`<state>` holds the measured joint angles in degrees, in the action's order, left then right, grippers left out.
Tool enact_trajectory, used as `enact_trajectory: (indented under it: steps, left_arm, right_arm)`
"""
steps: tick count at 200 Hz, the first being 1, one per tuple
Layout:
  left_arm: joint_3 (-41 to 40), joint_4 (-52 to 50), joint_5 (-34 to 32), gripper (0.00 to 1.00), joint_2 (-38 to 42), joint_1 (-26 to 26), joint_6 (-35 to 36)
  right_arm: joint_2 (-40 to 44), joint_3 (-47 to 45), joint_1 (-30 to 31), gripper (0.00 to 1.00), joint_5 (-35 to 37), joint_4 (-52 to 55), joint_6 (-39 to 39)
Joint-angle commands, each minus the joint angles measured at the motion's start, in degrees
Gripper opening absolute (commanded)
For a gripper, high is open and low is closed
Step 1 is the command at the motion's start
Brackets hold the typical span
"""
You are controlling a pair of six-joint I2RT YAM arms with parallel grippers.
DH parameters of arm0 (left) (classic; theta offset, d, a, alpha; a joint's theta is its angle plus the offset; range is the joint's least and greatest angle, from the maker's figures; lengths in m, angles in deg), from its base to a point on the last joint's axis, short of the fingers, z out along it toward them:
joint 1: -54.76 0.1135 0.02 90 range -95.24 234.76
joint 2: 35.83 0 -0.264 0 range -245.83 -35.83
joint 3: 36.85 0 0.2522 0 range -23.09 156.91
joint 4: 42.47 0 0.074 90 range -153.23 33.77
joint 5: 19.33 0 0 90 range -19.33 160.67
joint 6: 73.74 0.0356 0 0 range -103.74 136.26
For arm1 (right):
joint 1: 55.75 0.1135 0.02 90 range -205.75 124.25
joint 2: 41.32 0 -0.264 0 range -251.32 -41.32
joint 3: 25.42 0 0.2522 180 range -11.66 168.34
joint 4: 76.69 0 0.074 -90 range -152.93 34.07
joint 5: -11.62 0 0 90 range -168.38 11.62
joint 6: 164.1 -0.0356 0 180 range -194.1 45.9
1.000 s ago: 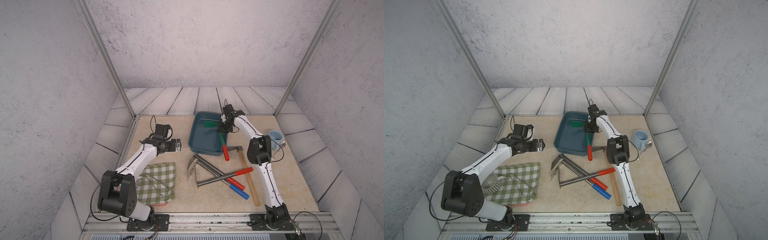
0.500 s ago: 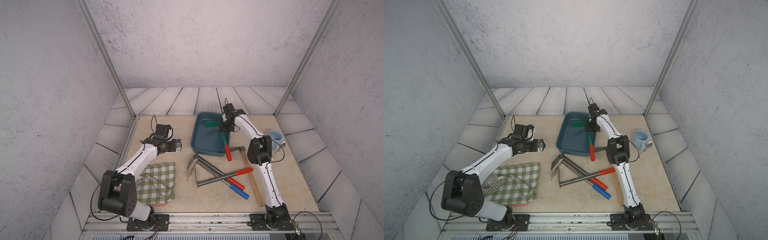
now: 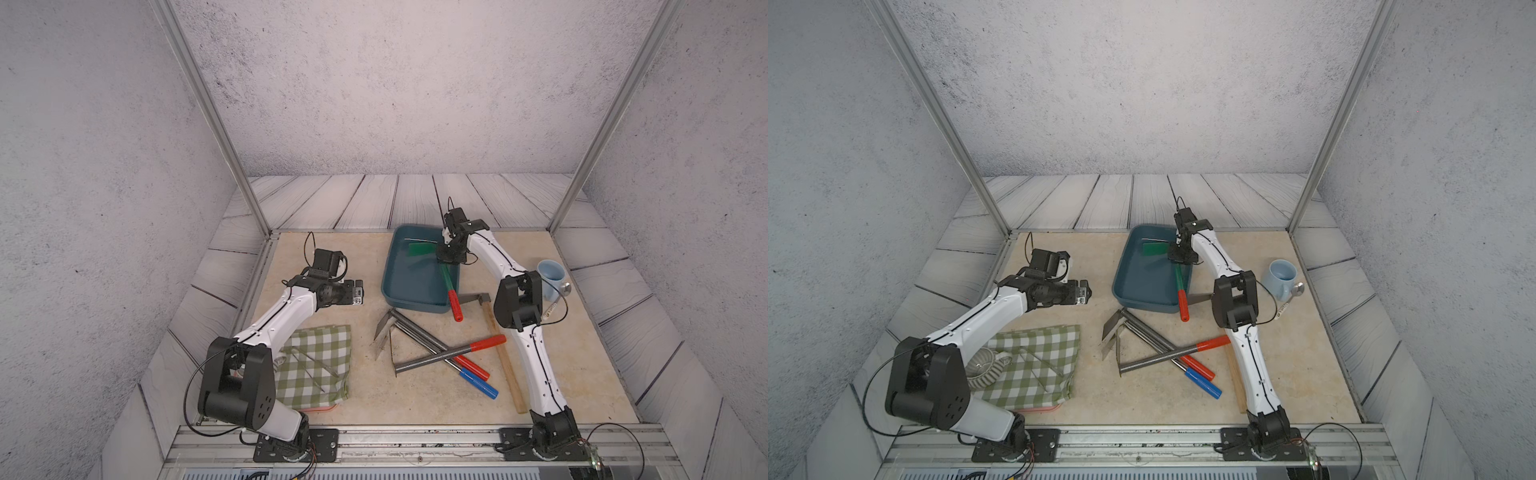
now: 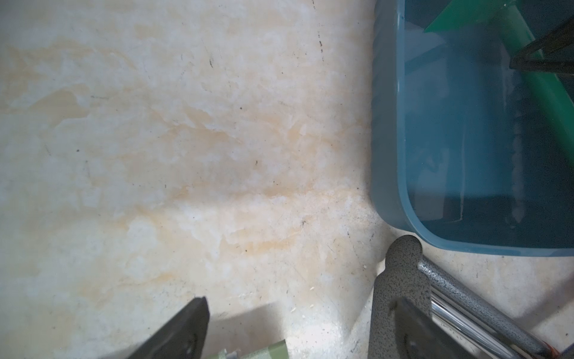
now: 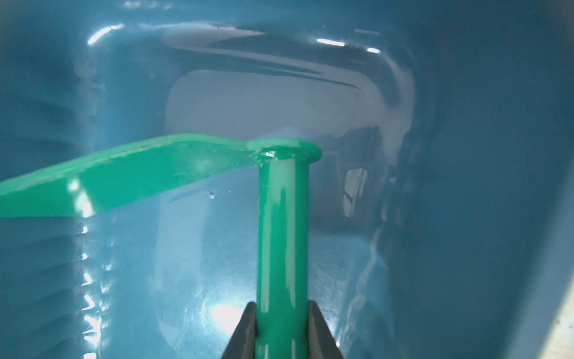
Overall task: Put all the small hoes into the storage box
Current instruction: Place the hoe in the storage box.
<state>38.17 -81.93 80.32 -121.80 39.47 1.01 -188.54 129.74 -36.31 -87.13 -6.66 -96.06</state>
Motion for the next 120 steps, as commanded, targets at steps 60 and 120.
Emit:
enact_trajectory:
  steps: [60, 120]
  left_arm:
    - [2.0, -0.8, 3.4, 0.95, -1.5, -1.7, 0.3]
    - [7.1, -7.5, 7.1, 0.99, -5.6, -2.6, 1.8]
  right_arm:
    - [0.3, 0.4, 0.9, 0.21, 0.4, -2.0, -0.2]
    - [1.3, -0.2, 1.0, 0.43, 0.1, -2.9, 0.2]
